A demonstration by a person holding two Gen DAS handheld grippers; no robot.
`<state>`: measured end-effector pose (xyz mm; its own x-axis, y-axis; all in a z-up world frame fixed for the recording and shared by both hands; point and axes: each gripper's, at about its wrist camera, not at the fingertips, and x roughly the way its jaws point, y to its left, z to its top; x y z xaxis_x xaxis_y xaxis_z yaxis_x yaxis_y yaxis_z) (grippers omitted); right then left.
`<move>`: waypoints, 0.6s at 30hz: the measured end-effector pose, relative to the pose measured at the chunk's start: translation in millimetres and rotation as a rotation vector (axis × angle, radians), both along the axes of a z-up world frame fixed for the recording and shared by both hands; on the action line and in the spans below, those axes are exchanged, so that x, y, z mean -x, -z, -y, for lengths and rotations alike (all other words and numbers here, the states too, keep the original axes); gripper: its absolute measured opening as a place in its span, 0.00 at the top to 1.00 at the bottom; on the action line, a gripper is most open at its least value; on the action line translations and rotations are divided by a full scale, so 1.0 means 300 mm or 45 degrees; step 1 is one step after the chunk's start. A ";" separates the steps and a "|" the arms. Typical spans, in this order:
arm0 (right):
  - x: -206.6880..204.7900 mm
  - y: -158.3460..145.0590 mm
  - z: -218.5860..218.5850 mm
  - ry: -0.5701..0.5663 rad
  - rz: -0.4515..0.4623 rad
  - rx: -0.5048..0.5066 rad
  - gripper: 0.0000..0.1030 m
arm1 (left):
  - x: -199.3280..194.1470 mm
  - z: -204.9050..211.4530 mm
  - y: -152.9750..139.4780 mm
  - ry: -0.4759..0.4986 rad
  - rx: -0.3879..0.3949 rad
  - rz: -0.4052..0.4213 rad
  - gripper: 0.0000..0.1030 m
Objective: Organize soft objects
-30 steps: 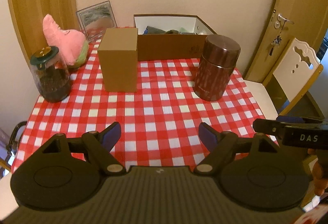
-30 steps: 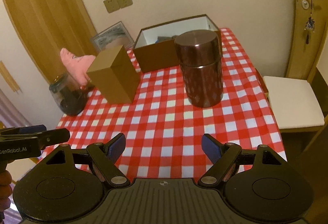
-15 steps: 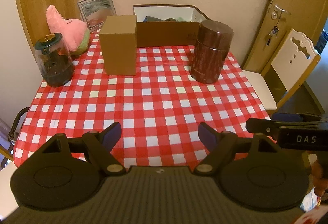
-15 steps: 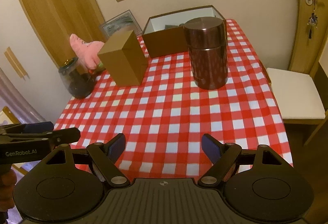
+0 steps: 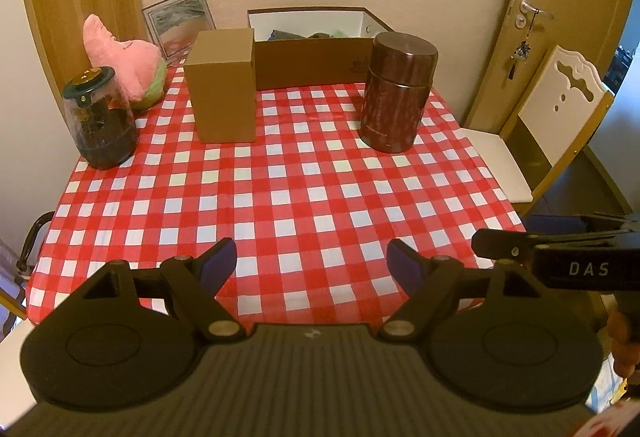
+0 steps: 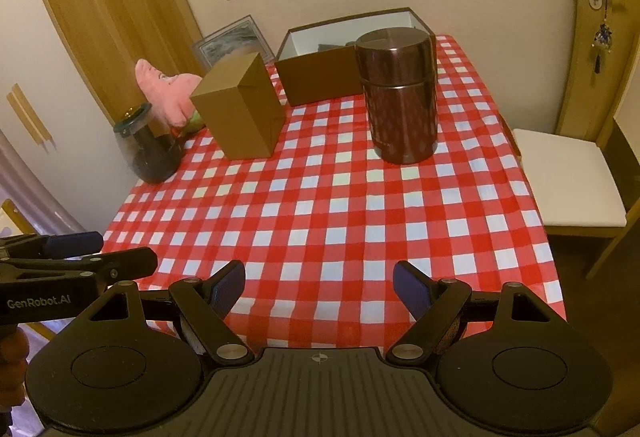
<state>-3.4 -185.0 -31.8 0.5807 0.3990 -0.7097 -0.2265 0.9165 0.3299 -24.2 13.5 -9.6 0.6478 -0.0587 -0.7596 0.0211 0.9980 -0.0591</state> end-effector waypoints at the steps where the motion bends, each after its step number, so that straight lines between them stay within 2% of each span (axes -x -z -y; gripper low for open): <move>1: -0.001 0.000 0.000 0.000 0.000 -0.003 0.22 | 0.002 0.000 -0.001 0.002 0.000 0.002 0.22; 18: -0.002 0.004 0.001 -0.003 0.000 -0.002 0.22 | 0.003 0.001 -0.001 0.004 0.000 0.003 0.22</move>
